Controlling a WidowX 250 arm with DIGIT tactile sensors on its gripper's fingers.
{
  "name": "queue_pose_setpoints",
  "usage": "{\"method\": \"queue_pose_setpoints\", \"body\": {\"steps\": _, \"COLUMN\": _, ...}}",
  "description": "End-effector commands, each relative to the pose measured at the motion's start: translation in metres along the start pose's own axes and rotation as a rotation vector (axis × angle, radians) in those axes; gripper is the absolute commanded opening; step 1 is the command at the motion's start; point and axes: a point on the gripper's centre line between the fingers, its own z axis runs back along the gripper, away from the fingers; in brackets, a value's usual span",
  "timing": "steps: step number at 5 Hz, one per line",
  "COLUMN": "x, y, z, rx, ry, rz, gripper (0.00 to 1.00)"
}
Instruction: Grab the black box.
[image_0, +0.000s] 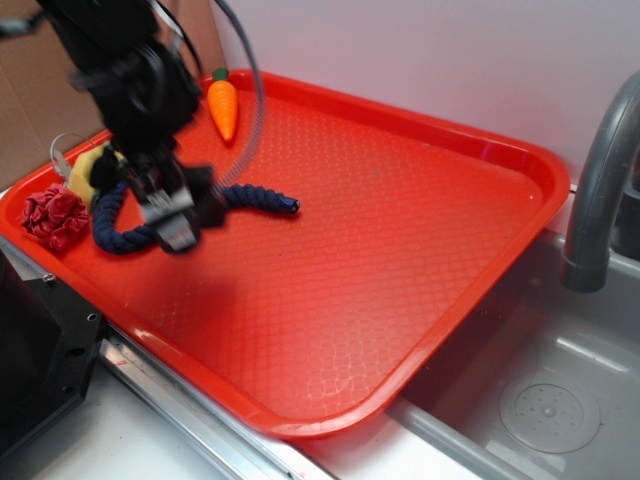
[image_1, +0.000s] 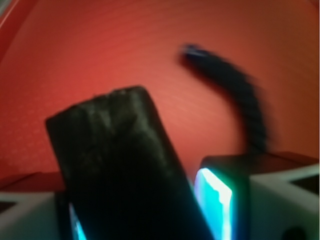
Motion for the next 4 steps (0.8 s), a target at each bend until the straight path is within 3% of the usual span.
{"method": "queue_pose_setpoints", "body": {"steps": 1, "x": -0.013, "y": 0.044, "z": 0.108, "rx": 0.051, "ry": 0.052, "rz": 0.494, "gripper": 0.0}}
{"method": "queue_pose_setpoints", "body": {"steps": 3, "x": 0.003, "y": 0.044, "z": 0.113, "rx": 0.048, "ry": -0.042, "rz": 0.569, "gripper": 0.0}}
{"method": "queue_pose_setpoints", "body": {"steps": 4, "x": 0.005, "y": 0.039, "z": 0.105, "rx": 0.082, "ry": -0.008, "rz": 0.532, "gripper": 0.0}}
